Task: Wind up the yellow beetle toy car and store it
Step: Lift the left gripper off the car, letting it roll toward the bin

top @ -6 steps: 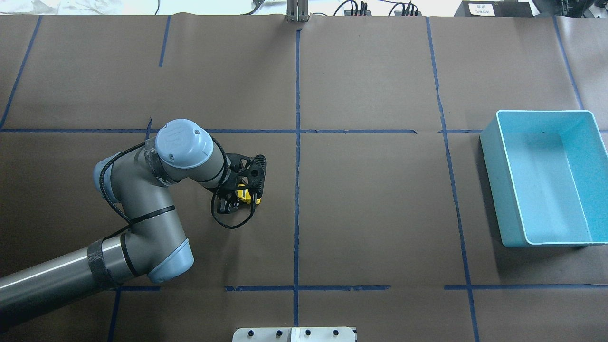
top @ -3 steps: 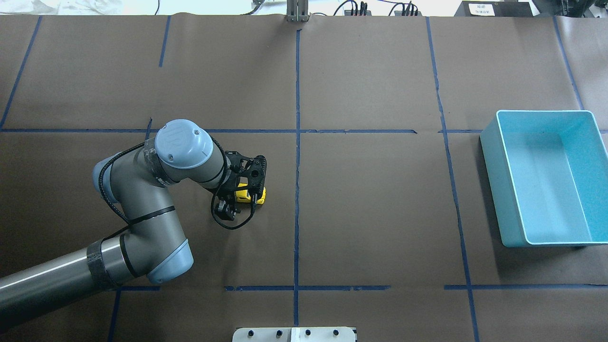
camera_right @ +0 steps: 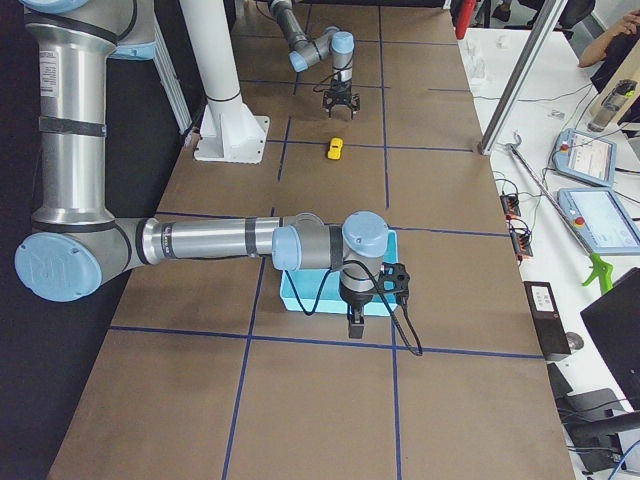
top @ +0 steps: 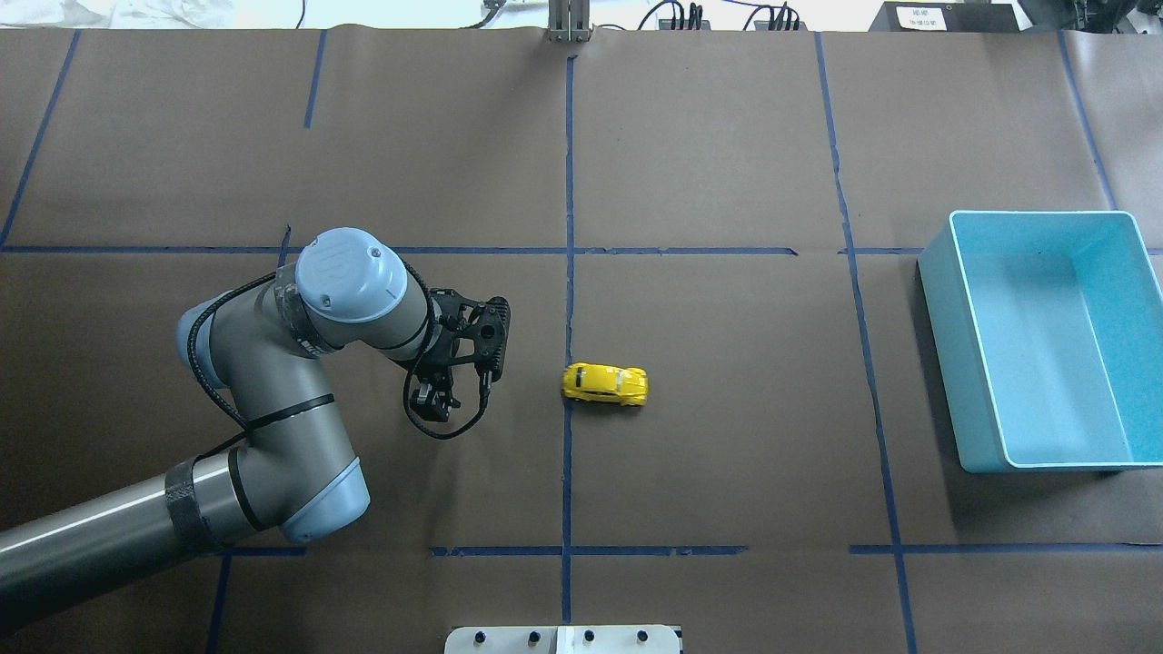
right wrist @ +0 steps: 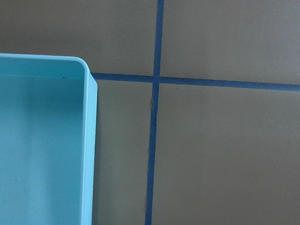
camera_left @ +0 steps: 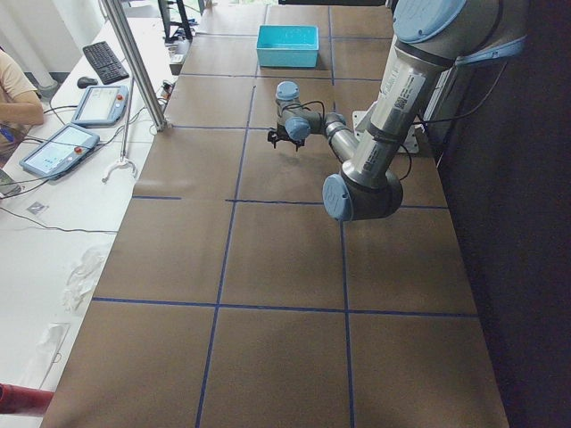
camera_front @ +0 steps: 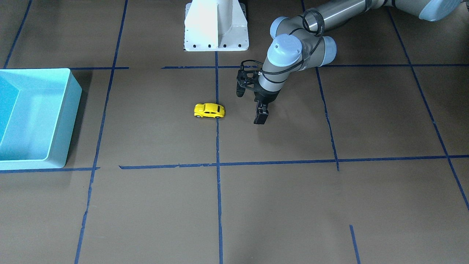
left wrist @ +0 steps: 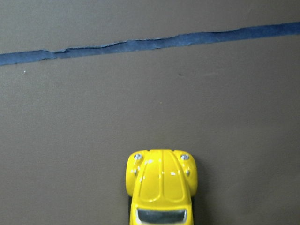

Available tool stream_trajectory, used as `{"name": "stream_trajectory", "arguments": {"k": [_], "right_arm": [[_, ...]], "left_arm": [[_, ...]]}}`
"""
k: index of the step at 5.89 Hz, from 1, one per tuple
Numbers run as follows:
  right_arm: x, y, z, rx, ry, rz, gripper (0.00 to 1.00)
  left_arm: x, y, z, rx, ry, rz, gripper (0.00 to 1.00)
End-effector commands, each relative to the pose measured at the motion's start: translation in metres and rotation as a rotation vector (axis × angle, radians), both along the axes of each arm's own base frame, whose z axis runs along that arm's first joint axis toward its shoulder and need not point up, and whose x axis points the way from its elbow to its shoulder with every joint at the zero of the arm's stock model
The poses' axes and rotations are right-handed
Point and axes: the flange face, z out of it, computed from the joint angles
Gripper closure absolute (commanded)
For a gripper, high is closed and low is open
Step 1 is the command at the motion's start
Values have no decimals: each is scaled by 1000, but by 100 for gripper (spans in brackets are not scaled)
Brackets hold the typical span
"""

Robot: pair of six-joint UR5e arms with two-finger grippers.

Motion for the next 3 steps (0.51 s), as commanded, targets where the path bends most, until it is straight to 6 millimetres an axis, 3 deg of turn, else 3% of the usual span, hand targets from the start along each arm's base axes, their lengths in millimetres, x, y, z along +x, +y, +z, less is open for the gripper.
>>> {"name": "stream_trajectory", "arguments": {"k": [1, 3], "right_arm": [[0, 0, 0, 0, 0, 0, 0], [0, 0, -1, 1, 0, 1, 0]], "left_arm": [[-2, -2, -1, 0, 2, -3, 0], [-8, -4, -5, 3, 11, -8, 0]]}}
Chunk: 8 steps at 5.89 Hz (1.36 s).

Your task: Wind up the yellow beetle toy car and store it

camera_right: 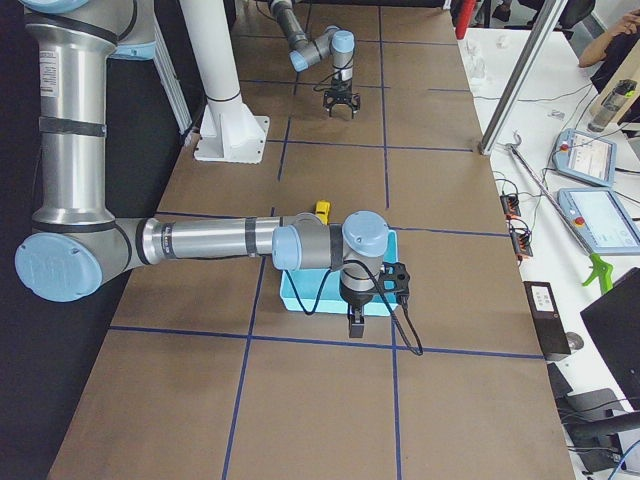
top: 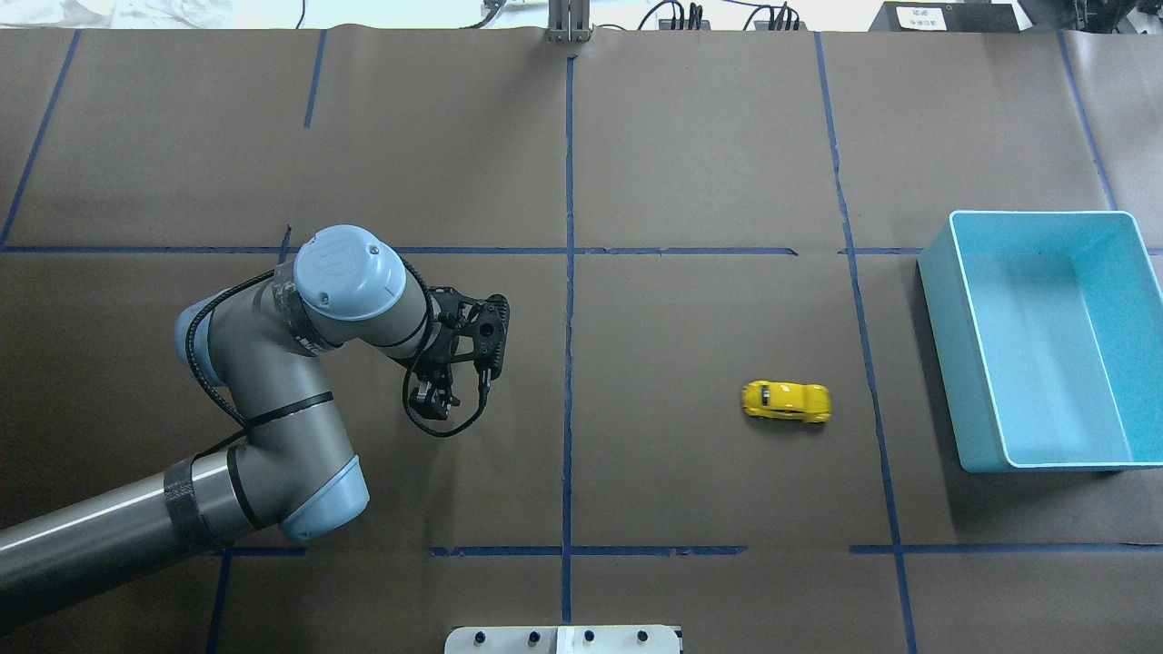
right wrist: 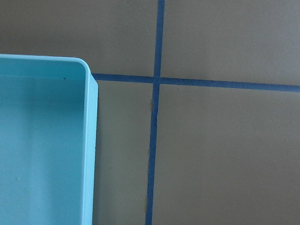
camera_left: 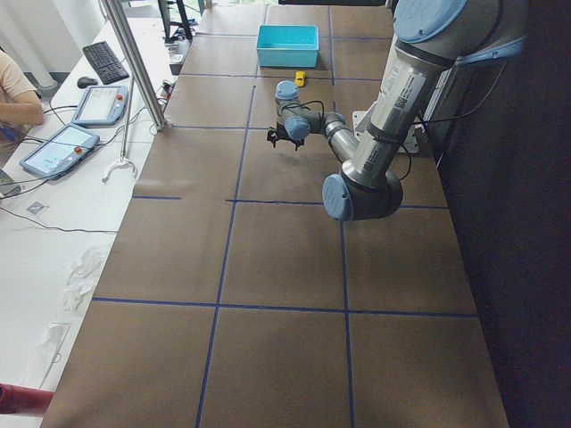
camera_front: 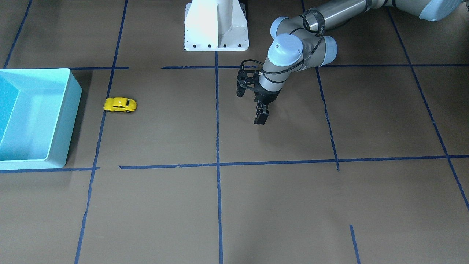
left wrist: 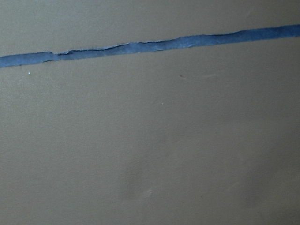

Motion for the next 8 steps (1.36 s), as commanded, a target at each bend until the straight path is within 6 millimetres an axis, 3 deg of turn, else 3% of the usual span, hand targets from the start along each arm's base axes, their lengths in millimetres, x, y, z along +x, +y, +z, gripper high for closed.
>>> {"name": "stream_trajectory", "arguments": {"k": [1, 3, 4, 5, 7, 8], "right_arm": [[0, 0, -1, 1, 0, 1, 0], [0, 0, -1, 1, 0, 0, 0], [0, -1, -1, 3, 0, 0, 0], [1, 1, -9, 18, -3, 0, 0], [6, 21, -45, 96, 28, 1, 0], [1, 19, -54, 91, -39, -6, 0]], "left_arm": [[-9, 0, -12, 11, 20, -6, 0], [-49, 4, -7, 1, 0, -36, 0], [-102, -8, -8, -37, -47, -105, 0], [-161, -35, 6, -70, -77, -201, 0], [-275, -97, 54, -264, -129, -344, 0], [-344, -133, 81, -389, -128, -436, 0]]}}
